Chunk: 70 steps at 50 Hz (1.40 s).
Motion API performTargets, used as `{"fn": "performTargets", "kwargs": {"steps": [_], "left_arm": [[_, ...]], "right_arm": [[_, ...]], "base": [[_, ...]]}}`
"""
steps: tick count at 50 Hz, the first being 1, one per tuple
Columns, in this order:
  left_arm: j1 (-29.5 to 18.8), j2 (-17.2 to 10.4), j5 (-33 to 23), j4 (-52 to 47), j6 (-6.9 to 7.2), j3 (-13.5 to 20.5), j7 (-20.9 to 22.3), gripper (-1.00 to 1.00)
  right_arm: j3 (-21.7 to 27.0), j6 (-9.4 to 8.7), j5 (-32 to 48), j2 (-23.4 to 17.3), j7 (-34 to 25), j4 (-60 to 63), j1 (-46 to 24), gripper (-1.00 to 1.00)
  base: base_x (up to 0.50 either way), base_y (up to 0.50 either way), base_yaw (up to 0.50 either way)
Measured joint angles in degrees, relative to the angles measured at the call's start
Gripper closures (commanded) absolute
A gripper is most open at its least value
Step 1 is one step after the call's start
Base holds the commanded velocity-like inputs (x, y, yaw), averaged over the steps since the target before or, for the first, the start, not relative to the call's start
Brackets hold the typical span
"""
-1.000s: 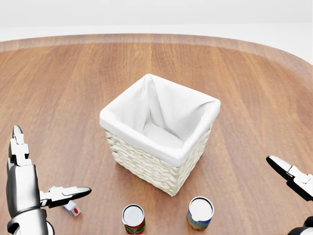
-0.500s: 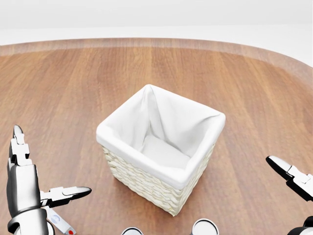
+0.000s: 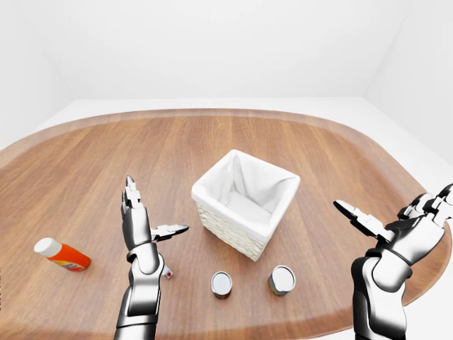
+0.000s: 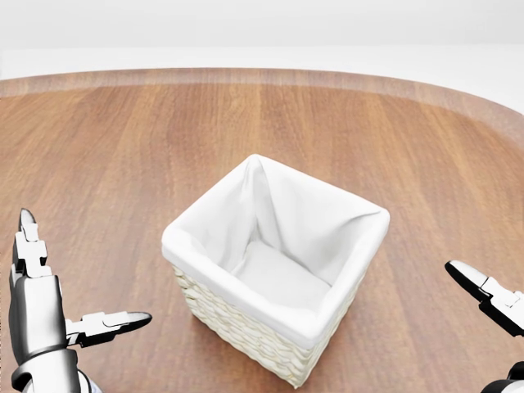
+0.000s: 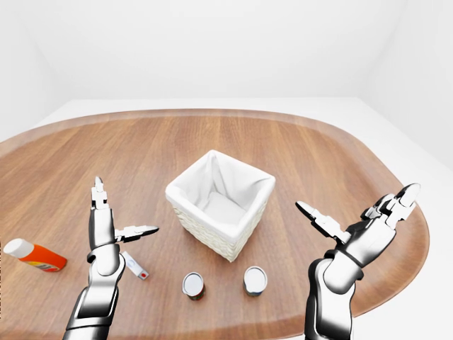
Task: Pick up the alphabet soup and the cream cheese box, and put them in the basket.
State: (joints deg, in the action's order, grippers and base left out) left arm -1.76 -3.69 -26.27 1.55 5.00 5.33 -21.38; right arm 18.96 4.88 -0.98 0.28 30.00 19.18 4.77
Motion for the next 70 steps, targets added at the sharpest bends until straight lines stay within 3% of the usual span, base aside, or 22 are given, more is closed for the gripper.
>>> {"fn": "performTargets", "kwargs": {"steps": [18, 26, 51, 70], "left_arm": [[0.4, 0.0, 0.2, -0.8, 0.0, 0.2, 0.2, -1.0], [0.8, 0.0, -1.0, -7.1, 0.0, 0.2, 3.1, -1.0], [0.8, -2.1, -21.3, -18.5, 0.0, 1.1, 13.7, -1.0], [0.9, -2.0, -44.8, -24.7, 0.0, -0.7, 16.6, -1.0]], "right_arm": [[0.1, -0.02, -0.1, 0.0, 0.0, 0.2, 0.1, -1.0], [0.1, -0.1, -0.2, 0.0, 0.0, 0.2, 0.0, -1.0], [0.0, 0.12, 0.0, 0.0, 0.0, -0.1, -0.1, -1.0], [0.1, 0.1, -0.1, 0.0, 0.0, 0.0, -0.1, -1.0]], "base": [[0.12, 0.0, 0.0], [0.0, 0.0, 0.0], [0.0, 0.0, 0.0], [0.0, 0.0, 0.0]]}}
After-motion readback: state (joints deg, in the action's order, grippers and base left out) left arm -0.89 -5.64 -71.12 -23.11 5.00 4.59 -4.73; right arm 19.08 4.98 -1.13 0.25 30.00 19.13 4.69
